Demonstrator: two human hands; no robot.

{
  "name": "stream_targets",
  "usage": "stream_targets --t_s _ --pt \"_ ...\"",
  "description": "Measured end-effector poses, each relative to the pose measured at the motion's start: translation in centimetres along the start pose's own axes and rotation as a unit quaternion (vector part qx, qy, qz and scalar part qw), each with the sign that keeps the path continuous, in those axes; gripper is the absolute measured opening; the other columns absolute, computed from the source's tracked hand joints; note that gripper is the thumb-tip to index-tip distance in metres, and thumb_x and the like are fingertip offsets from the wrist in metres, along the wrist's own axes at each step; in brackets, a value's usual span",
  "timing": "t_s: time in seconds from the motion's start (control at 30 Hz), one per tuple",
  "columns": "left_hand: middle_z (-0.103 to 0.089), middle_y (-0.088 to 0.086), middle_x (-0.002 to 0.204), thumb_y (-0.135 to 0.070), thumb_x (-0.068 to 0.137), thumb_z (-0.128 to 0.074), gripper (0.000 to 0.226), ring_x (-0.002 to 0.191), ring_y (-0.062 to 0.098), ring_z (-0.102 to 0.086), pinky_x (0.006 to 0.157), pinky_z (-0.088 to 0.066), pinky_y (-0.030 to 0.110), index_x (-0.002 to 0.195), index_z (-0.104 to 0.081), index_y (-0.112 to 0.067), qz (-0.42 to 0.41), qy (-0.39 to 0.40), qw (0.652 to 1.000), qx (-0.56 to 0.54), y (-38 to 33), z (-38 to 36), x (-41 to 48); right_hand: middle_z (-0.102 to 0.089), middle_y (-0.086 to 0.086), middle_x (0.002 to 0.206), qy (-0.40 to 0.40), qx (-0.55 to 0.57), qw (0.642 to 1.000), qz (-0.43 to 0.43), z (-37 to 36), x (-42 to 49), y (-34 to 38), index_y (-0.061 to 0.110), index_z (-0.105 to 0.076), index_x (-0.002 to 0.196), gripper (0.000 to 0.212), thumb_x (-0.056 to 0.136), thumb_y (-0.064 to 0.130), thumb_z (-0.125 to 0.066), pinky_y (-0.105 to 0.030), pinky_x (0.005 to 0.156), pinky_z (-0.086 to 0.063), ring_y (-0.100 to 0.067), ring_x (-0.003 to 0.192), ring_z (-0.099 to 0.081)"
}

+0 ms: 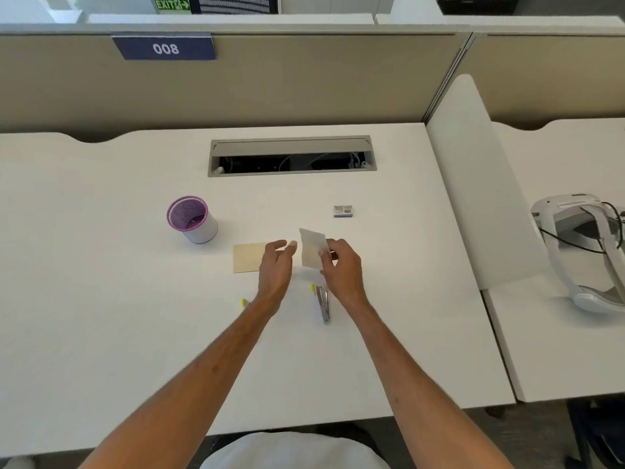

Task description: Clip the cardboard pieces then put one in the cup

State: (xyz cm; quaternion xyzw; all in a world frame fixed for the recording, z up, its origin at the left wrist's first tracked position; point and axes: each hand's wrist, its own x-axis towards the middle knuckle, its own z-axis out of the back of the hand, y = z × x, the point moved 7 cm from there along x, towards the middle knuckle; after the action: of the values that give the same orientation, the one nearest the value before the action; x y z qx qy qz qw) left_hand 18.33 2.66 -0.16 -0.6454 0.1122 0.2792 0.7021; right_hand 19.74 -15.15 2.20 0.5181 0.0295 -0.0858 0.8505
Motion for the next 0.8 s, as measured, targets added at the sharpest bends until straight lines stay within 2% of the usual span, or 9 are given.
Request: stream_targets --t_s 0.07,0.17,0.3,0.4,0.47,0.53,0.63,0.73,0.8 --pt "-0.073 0.003 0.129 -0.039 0.108 -0.065 0.034 0.123 0.024 -0.068 0.104 -0.057 0.047 0.137 -0.064 -0.021 -0.016 0.044 0.999 0.014 -0.2 -0.5 -0.6 -0.07 -0.013 0.111 0.028 0.062 0.997 -0.044 0.1 0.0 -0.2 0.002 -0.073 0.122 0.02 0.106 0.008 -0.063 -0.044 0.071 -0.069 -0.028 0.097 -0.071" --pt "-0.08 0.008 0.114 -0.03 0.108 -0.067 0.021 0.107 0.021 -0.075 0.083 -0.063 0.038 0.123 -0.071 -0.015 -0.052 0.068 0.996 0.023 -0.6 -0.9 -1.4 -0.076 -0.015 0.107 0.068 0.104 0.99 -0.068 0.4 -0.2 0.2 0.008 -0.074 0.122 0.021 0.103 0.006 -0.067 -0.037 0.065 -0.069 -0.028 0.092 -0.076" --pt "-0.08 0.014 0.102 -0.024 0.108 -0.069 0.021 0.089 0.017 -0.074 0.069 -0.063 0.033 0.118 -0.072 -0.006 -0.049 0.054 0.997 -0.032 -0.3 -0.8 -2.6 -0.074 -0.015 0.102 0.085 0.136 0.983 -0.09 1.0 -0.9 0.4 0.005 -0.071 0.118 0.017 0.102 0.006 -0.07 -0.051 0.071 -0.07 -0.029 0.093 -0.077" --pt "-0.08 0.009 0.096 -0.019 0.108 -0.07 0.019 0.086 0.015 -0.075 0.068 -0.065 0.033 0.121 -0.07 -0.006 -0.054 0.049 0.996 -0.055 -0.3 -0.7 -3.5 -0.068 -0.007 0.084 0.096 0.123 0.984 -0.092 1.6 -1.4 0.3 0.008 -0.069 0.115 0.011 0.104 0.009 -0.067 -0.054 0.067 -0.068 -0.027 0.076 -0.076" --pt "-0.079 0.015 0.101 -0.014 0.108 -0.068 0.019 0.087 0.017 -0.076 0.069 -0.065 0.034 0.126 -0.067 -0.007 -0.062 0.068 0.993 -0.067 -0.3 -1.0 -4.1 -0.063 -0.007 0.078 0.098 0.122 0.984 -0.083 2.1 -1.6 0.4 0.011 -0.069 0.113 0.01 0.104 0.008 -0.065 -0.048 0.059 -0.067 -0.027 0.067 -0.073" --pt "-0.077 0.016 0.102 -0.009 0.109 -0.065 0.021 0.088 0.019 -0.076 0.071 -0.064 0.034 0.129 -0.065 -0.008 -0.069 0.097 0.989 -0.092 -0.7 -1.4 -4.7 -0.058 -0.011 0.078 0.102 0.144 0.981 -0.079 2.5 -1.8 0.5 0.014 -0.069 0.112 0.013 0.103 0.007 -0.063 -0.037 0.052 -0.062 -0.025 0.063 -0.067" --pt "-0.074 0.011 0.102 -0.002 0.108 -0.059 0.02 0.094 0.025 -0.074 0.078 -0.063 0.039 0.121 -0.069 -0.013 -0.061 0.12 0.98 -0.144 -1.1 -1.9 -5.4 -0.054 -0.009 0.081 0.114 0.2 0.969 -0.085 3.0 -2.0 0.4 0.016 -0.073 0.109 0.016 0.102 0.004 -0.064 -0.034 0.05 -0.057 -0.023 0.054 -0.063" --pt "-0.072 0.011 0.112 -0.012 0.102 -0.053 0.022 0.1 0.031 -0.072 0.083 -0.064 0.043 0.113 -0.072 -0.014 -0.023 0.127 0.97 -0.208 -0.9 -2.3 -5.8 -0.058 -0.009 0.081 0.121 0.222 0.965 -0.064 3.8 -1.9 0.8 0.018 -0.078 0.102 0.019 0.101 0.005 -0.065 -0.033 0.052 -0.057 -0.022 0.055 -0.062" --pt "-0.071 0.018 0.119 -0.024 0.107 -0.049 0.031 0.1 0.037 -0.074 0.084 -0.066 0.046 0.121 -0.072 -0.008 0.004 0.135 0.958 -0.254 -0.5 -2.6 -6.1 -0.07 -0.01 0.087 0.128 0.221 0.966 -0.047 4.0 -1.9 1.3 0.018 -0.082 0.099 0.026 0.099 0.002 -0.062 -0.032 0.054 -0.057 -0.019 0.061 -0.064"
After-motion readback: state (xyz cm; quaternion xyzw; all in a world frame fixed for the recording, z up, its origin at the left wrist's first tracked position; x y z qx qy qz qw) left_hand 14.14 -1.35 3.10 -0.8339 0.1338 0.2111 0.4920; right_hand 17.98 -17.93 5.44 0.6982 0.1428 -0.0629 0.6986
